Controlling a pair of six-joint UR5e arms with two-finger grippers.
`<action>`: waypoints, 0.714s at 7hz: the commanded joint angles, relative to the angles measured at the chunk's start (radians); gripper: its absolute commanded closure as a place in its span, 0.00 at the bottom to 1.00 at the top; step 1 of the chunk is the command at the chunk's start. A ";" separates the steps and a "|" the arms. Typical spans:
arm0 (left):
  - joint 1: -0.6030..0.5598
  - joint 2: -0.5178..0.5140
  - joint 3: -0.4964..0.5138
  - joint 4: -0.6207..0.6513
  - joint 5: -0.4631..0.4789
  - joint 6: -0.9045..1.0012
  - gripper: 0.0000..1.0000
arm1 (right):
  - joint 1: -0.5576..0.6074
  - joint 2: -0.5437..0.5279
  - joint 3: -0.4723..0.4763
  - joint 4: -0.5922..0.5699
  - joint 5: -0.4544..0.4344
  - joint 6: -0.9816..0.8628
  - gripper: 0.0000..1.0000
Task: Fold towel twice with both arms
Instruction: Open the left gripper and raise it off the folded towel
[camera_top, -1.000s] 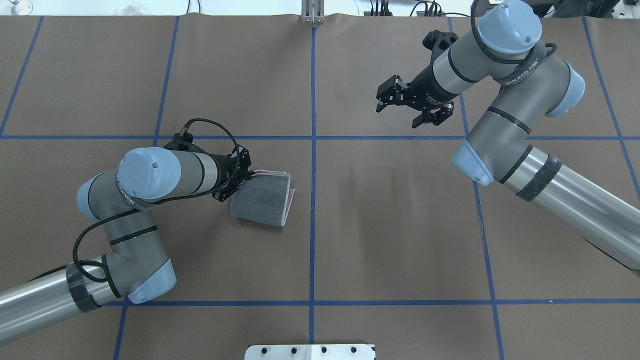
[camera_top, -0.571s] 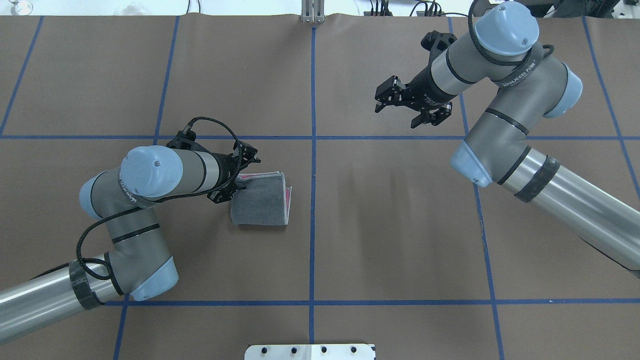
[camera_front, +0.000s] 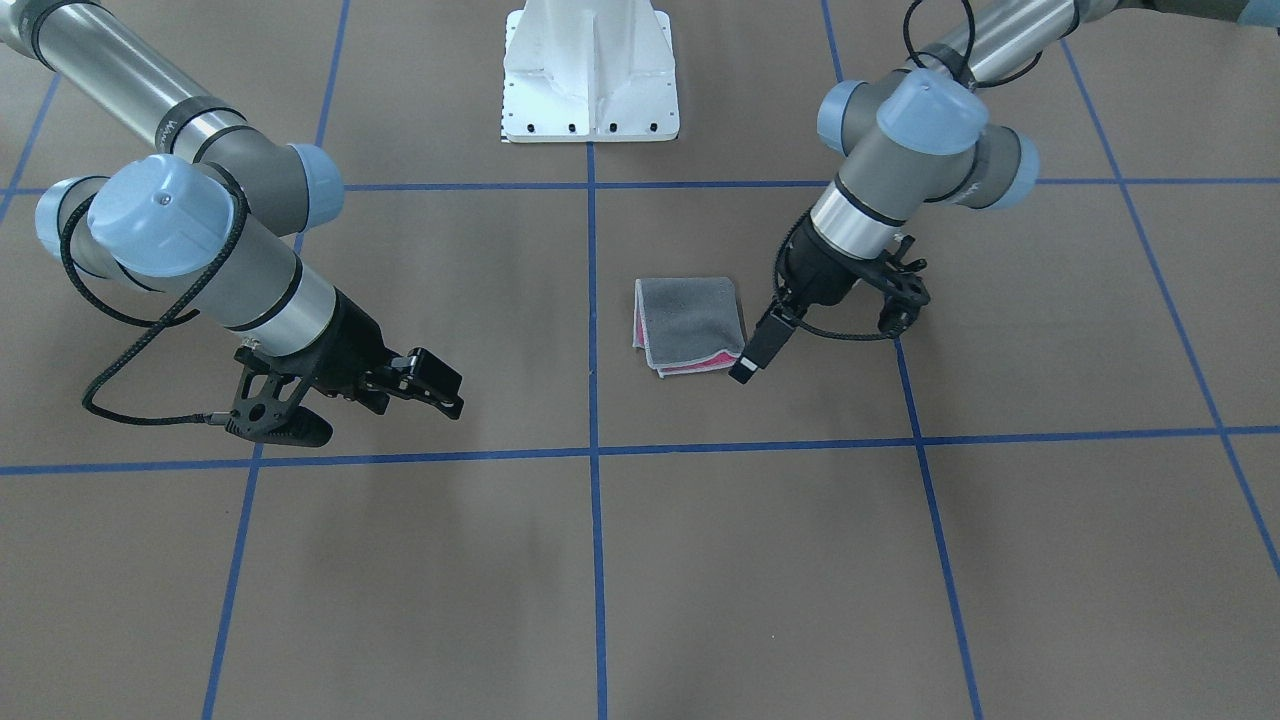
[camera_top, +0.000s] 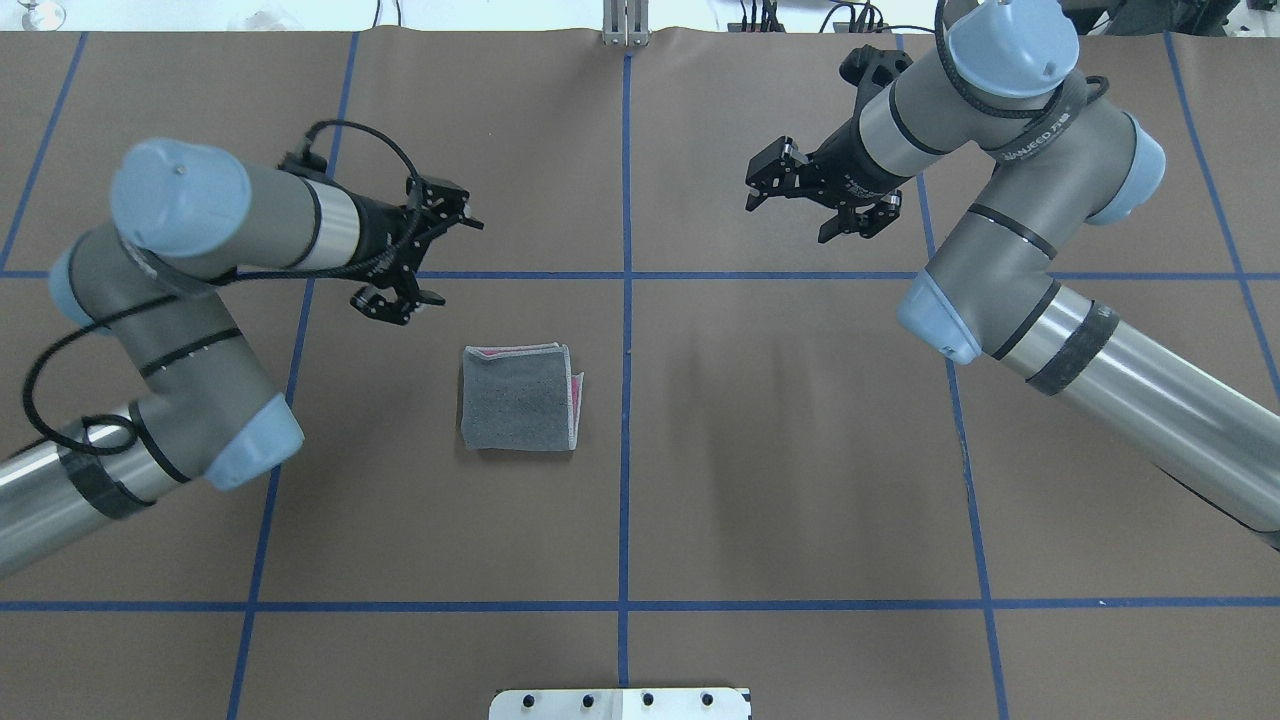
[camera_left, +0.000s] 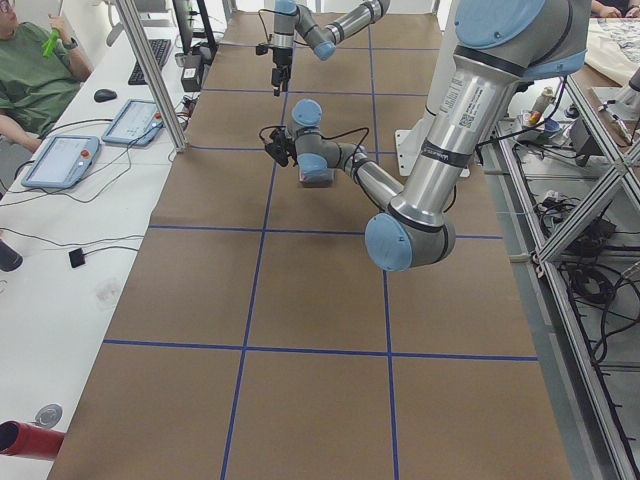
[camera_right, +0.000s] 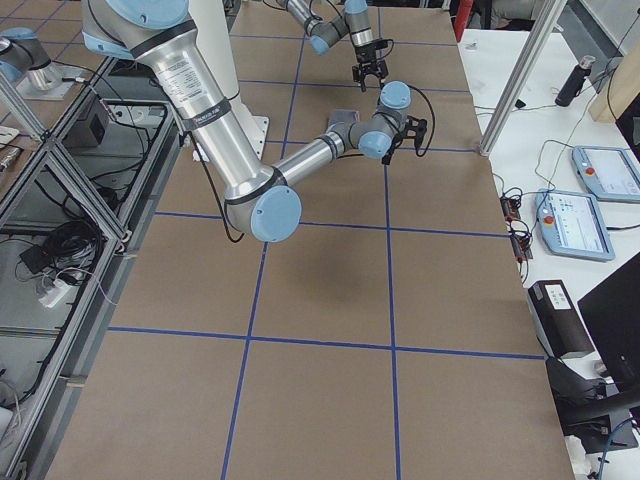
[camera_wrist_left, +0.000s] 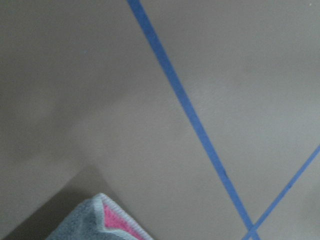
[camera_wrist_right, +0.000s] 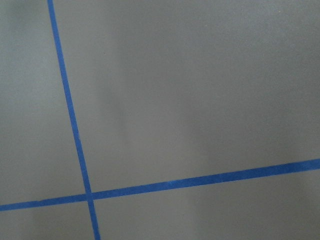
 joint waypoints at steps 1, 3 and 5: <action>-0.173 0.030 -0.016 0.089 -0.124 0.309 0.00 | 0.078 -0.022 -0.005 -0.042 -0.023 -0.131 0.01; -0.277 0.087 -0.062 0.327 -0.122 0.778 0.00 | 0.178 -0.038 -0.004 -0.247 -0.024 -0.475 0.01; -0.412 0.192 -0.061 0.442 -0.120 1.331 0.00 | 0.264 -0.105 -0.001 -0.357 -0.043 -0.782 0.01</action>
